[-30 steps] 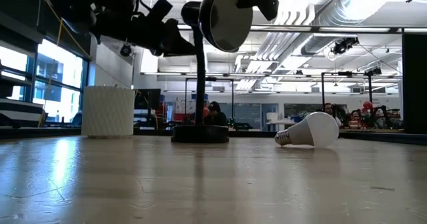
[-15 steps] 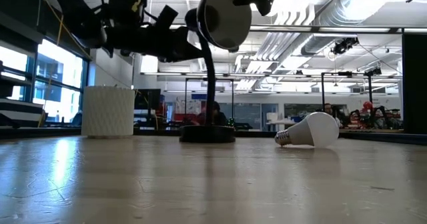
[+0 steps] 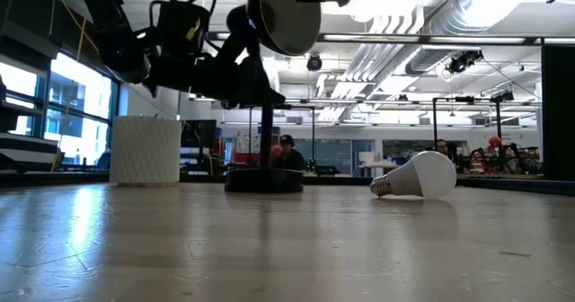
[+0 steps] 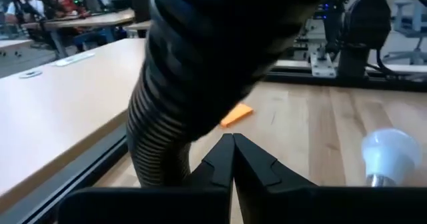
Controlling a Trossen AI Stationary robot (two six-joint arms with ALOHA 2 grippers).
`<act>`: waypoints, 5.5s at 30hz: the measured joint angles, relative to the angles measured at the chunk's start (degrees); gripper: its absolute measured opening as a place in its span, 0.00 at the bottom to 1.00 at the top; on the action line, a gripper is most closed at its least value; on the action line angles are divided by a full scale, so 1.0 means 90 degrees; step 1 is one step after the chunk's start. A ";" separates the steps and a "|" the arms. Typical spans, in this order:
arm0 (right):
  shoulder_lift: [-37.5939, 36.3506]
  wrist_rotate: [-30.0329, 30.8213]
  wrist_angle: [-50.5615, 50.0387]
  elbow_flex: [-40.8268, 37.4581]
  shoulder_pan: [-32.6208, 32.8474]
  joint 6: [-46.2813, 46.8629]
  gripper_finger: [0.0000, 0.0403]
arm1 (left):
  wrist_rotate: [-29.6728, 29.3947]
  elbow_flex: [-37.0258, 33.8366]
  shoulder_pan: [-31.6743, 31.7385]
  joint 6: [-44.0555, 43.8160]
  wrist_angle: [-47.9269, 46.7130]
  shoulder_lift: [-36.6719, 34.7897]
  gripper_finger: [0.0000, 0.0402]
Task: Screw lightbulb
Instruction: Insert the light bulb into the desk lamp
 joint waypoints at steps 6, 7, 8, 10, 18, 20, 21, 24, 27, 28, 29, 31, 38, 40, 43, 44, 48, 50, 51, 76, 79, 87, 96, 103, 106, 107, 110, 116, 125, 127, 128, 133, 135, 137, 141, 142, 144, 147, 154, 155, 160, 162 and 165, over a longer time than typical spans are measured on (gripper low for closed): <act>-0.0053 0.1042 -0.0187 -0.0023 0.0035 0.0214 0.05 | -0.0213 0.0015 -0.0231 -0.0060 -0.0355 -0.0255 0.00; -0.0097 0.1101 -0.0313 -0.0025 0.0029 0.0370 0.05 | -0.0367 0.0019 -0.0285 -0.0014 -0.0644 -0.0388 0.00; -0.0156 0.1125 -0.0465 -0.0028 0.0036 0.0570 0.05 | -0.0545 0.0015 -0.0344 0.0041 -0.1006 -0.0532 0.00; -0.0255 0.1141 -0.0789 -0.0031 0.0020 0.0934 0.05 | -0.0677 0.0008 -0.0463 0.0157 -0.1585 -0.0810 0.00; -0.0368 0.1180 -0.1521 -0.0031 -0.0131 0.1702 0.05 | -0.0564 0.0009 -0.0752 0.0498 -0.2765 -0.2067 0.18; -0.0366 0.1182 -0.1516 -0.0031 -0.0131 0.1701 0.05 | -0.0568 0.0009 -0.0710 0.0565 -0.3060 -0.2345 0.25; -0.0368 0.1189 -0.1528 -0.0031 -0.0129 0.1699 0.05 | -0.0554 0.0009 -0.0685 0.0572 -0.3178 -0.2499 0.29; -0.0399 0.1189 -0.1562 -0.0031 -0.0106 0.1695 0.05 | -0.0408 0.0009 -0.0638 0.0623 -0.3472 -0.3028 0.38; -0.0397 0.1206 -0.1560 -0.0031 -0.0082 0.1670 0.05 | -0.0174 0.0009 -0.0642 0.0736 -0.3499 -0.3529 0.43; -0.0398 0.1209 -0.1564 -0.0031 -0.0080 0.1671 0.05 | -0.0150 0.0009 -0.0643 0.0785 -0.3492 -0.3681 0.44; -0.0402 0.1201 -0.1562 -0.0028 -0.0083 0.1675 0.05 | -0.0134 0.0004 -0.0642 0.0860 -0.3557 -0.3806 0.45; -0.0400 0.1211 -0.1556 -0.0028 -0.0085 0.1682 0.05 | -0.0152 -0.0001 -0.0610 0.1090 -0.3592 -0.3915 0.46; -0.0400 0.1203 -0.1403 -0.0028 -0.0086 0.1863 0.04 | -0.0449 0.0009 -0.0174 0.1265 -0.4032 -0.3510 0.46; -0.0400 0.1206 -0.1336 -0.0028 -0.0090 0.2019 0.04 | -0.0417 0.0009 -0.0101 0.1245 -0.3927 -0.3250 0.46; -0.0392 0.1237 -0.1366 0.0073 -0.0083 0.2354 0.04 | -0.0409 0.0009 -0.0043 0.1225 -0.3685 -0.2767 0.46; -0.0392 0.1218 -0.1395 0.0125 -0.0083 0.2498 0.04 | -0.0430 0.0007 -0.0043 0.1225 -0.3550 -0.2599 0.46; -0.0392 0.1192 -0.1741 0.0359 -0.0085 0.2962 0.04 | -0.0758 0.0009 -0.0045 0.0979 -0.2670 -0.1959 0.46; -0.0393 0.1175 -0.1878 0.0443 -0.0085 0.3175 0.04 | -0.0814 0.0009 -0.0045 0.0930 -0.2303 -0.1655 0.46; -0.0395 0.1168 -0.1903 0.0457 -0.0085 0.3301 0.04 | -0.0814 0.0007 -0.0045 0.0891 -0.2121 -0.1523 0.46; -0.0386 0.1104 -0.4170 0.1530 -0.0160 0.6878 0.04 | -0.1325 0.0044 -0.0094 -0.0065 -0.1245 -0.0032 0.12; -0.0385 0.0887 -0.4324 0.1560 -0.0148 0.7269 0.04 | -0.1360 0.0038 -0.0094 -0.0112 -0.1247 -0.0029 0.12; -0.0387 0.0613 -0.4201 0.1541 -0.0054 0.7304 0.08 | -0.1414 0.0016 -0.0116 -0.0114 -0.1166 -0.0020 0.12; -0.0425 -0.0278 -0.4050 0.1567 -0.0008 0.7039 0.30 | -0.1460 0.0011 -0.0133 -0.0096 -0.1141 -0.0015 0.12; -0.0440 -0.0016 -0.5042 0.2234 0.0175 0.6479 0.39 | -0.1475 0.0011 -0.0164 -0.0099 -0.1131 -0.0010 0.12; -0.0443 0.0236 -0.5704 0.2456 0.0254 0.6438 0.39 | -0.1486 0.0009 -0.0186 -0.0094 -0.1112 -0.0007 0.12; -0.0443 0.0284 -0.5932 0.2471 0.0288 0.6419 0.39 | -0.1483 0.0007 -0.0186 -0.0094 -0.1095 -0.0007 0.12; -0.0446 0.0319 -0.6473 0.2216 0.0359 0.6358 0.39 | -0.1477 0.0004 -0.0193 -0.0092 -0.1051 -0.0007 0.12; -0.0426 0.0366 -0.5238 0.0481 0.0498 0.7057 0.39 | -0.1467 0.0004 -0.0202 -0.0092 -0.1048 -0.0007 0.12; -0.0355 0.0532 0.1705 -0.2222 0.0429 0.5804 0.39 | -0.1447 0.0004 -0.0228 -0.0092 -0.1045 -0.0007 0.13; -0.0278 0.0119 0.2824 -0.2583 0.0293 0.5656 0.39 | -0.1445 0.0004 -0.0228 -0.0092 -0.1043 -0.0007 0.13; -0.0258 -0.0066 0.3245 -0.2715 0.0238 0.5588 0.39 | -0.1445 0.0006 -0.0228 -0.0092 -0.1043 -0.0007 0.13; -0.0191 -0.0418 0.3853 -0.2917 -0.0016 0.5756 0.37 | -0.1429 0.0007 -0.0228 -0.0097 -0.1025 -0.0007 0.13; -0.0191 -0.0811 0.3860 -0.2820 -0.0092 0.5716 0.34 | -0.1428 0.0007 -0.0228 -0.0097 -0.1023 -0.0007 0.13; -0.0193 -0.1087 0.3866 -0.2706 -0.0120 0.5542 0.31 | -0.1423 0.0007 -0.0228 -0.0102 -0.1002 -0.0007 0.13; -0.0183 -0.1335 0.3800 -0.2476 -0.0136 0.5198 0.25 | -0.1411 0.0007 -0.0228 -0.0142 -0.0980 -0.0007 0.13; -0.0183 -0.1422 0.3802 -0.2418 -0.0134 0.5161 0.23 | -0.1411 0.0007 -0.0228 -0.0161 -0.0983 -0.0007 0.13; -0.0183 -0.1541 0.3780 -0.2332 -0.0117 0.5193 0.18 | -0.1411 0.0007 -0.0229 -0.0183 -0.0978 -0.0007 0.13; -0.0183 -0.1670 0.3754 -0.2229 -0.0064 0.5535 0.11 | -0.1406 0.0007 -0.0230 -0.0215 -0.0978 -0.0007 0.13; -0.0193 -0.1935 0.3784 -0.1887 0.0284 0.5537 0.02 | -0.1418 0.0009 -0.0230 -0.0213 -0.0998 -0.0007 0.13; -0.0193 -0.1965 0.3778 -0.1840 0.0315 0.5454 0.02 | -0.1421 0.0009 -0.0230 -0.0212 -0.1004 -0.0007 0.13; -0.0281 -0.2094 0.3225 -0.1368 0.0478 0.4667 0.04 | -0.1418 0.0007 -0.0230 -0.0213 -0.1005 -0.0007 0.13; -0.0312 -0.2089 0.2439 -0.0956 0.0532 0.4186 0.04 | -0.1416 0.0007 -0.0230 -0.0213 -0.1002 -0.0007 0.13; -0.0305 -0.1910 0.0898 -0.0045 0.0632 0.3490 0.05 | -0.1414 0.0007 -0.0230 -0.0215 -0.1002 -0.0007 0.13</act>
